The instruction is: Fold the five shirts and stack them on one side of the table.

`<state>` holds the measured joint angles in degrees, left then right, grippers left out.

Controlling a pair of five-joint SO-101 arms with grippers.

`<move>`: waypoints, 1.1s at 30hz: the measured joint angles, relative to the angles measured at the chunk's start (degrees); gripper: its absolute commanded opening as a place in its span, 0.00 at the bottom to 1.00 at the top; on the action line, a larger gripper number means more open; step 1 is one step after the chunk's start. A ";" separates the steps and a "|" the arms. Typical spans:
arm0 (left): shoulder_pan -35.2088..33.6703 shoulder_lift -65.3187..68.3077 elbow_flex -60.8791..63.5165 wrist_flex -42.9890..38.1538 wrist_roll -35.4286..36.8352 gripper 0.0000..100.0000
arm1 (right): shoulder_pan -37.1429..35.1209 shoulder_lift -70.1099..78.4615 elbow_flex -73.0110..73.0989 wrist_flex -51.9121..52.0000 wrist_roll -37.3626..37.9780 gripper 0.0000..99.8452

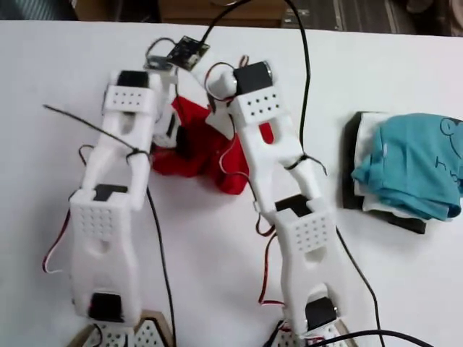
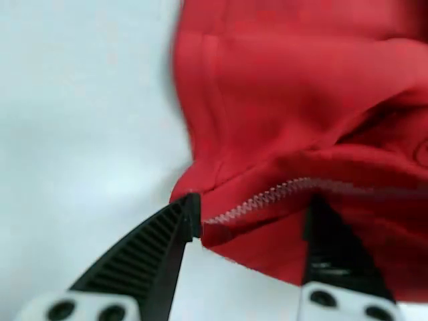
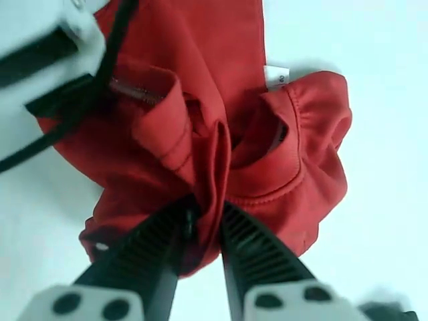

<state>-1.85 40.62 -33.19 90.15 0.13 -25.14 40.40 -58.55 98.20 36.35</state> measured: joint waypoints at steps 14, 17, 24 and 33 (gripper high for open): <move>0.88 2.64 6.77 -8.97 -2.73 0.02 | 2.73 0.09 0.09 0.00 0.00 0.02; 0.88 4.04 6.24 -8.88 -2.81 0.02 | 4.75 0.09 0.09 0.00 0.00 0.02; 0.88 5.19 5.63 -9.05 -2.90 0.02 | 11.69 0.00 0.09 0.00 0.00 0.02; -0.79 5.19 5.36 -9.05 -2.90 0.02 | 17.67 0.00 0.09 0.00 0.00 0.02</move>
<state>-2.64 45.80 -27.82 81.10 -2.77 -7.47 40.40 -58.46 98.20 36.35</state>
